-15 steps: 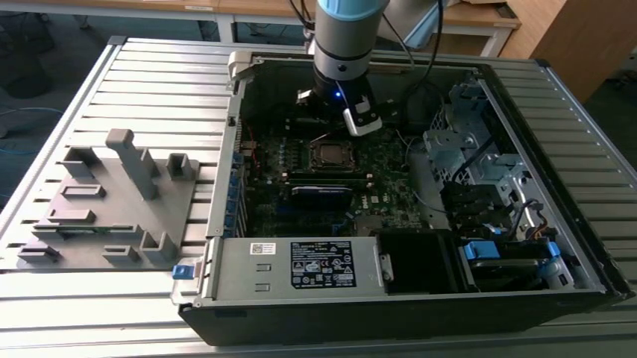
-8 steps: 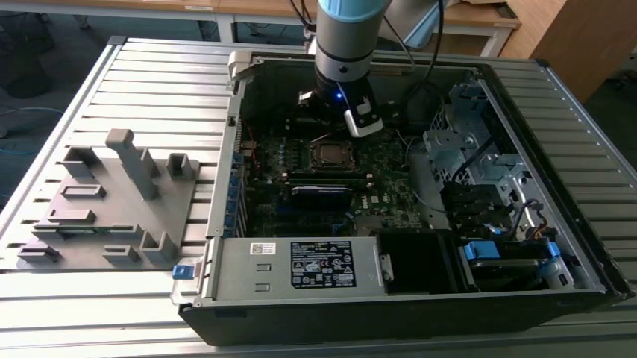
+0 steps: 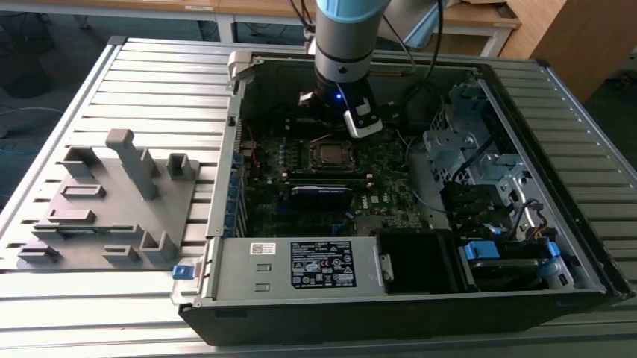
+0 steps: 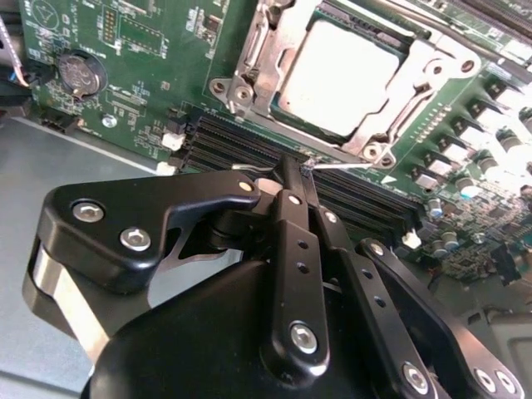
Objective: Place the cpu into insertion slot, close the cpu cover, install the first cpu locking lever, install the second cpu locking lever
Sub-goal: 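Install the first cpu locking lever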
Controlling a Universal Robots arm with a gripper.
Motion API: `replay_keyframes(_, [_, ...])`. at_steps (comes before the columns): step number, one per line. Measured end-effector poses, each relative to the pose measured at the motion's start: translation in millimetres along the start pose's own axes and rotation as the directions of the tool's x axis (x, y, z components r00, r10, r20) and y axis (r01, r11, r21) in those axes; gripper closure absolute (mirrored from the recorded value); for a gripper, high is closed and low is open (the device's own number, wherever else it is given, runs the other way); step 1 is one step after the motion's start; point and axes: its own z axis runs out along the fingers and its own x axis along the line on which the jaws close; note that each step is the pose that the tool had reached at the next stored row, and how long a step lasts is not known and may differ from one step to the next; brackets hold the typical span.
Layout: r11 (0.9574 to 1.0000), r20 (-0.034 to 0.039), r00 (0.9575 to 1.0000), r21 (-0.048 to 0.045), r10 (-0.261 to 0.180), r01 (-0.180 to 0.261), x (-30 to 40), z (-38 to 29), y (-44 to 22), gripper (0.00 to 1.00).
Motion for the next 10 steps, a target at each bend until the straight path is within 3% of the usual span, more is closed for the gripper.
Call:
replay_keyframes(3, [1.0000, 0.0162, 0.9999, -0.0022, -0.004, 0.004, 0.1, 1.2, -0.2, 0.90])
replay_keyframes(5, [1.0000, 0.0231, 0.9997, -0.0032, -0.006, 0.006, 0.2, 1.7, -0.3, 0.90])
replay_keyframes(7, [1.0000, 0.0281, 0.9996, -0.0038, -0.008, 0.008, 0.6, 2.1, -0.4, 0.90])
replay_keyframes(10, [1.0000, 0.0293, 0.9995, -0.0040, -0.008, 0.008, 0.6, 2.1, -0.4, 0.90])
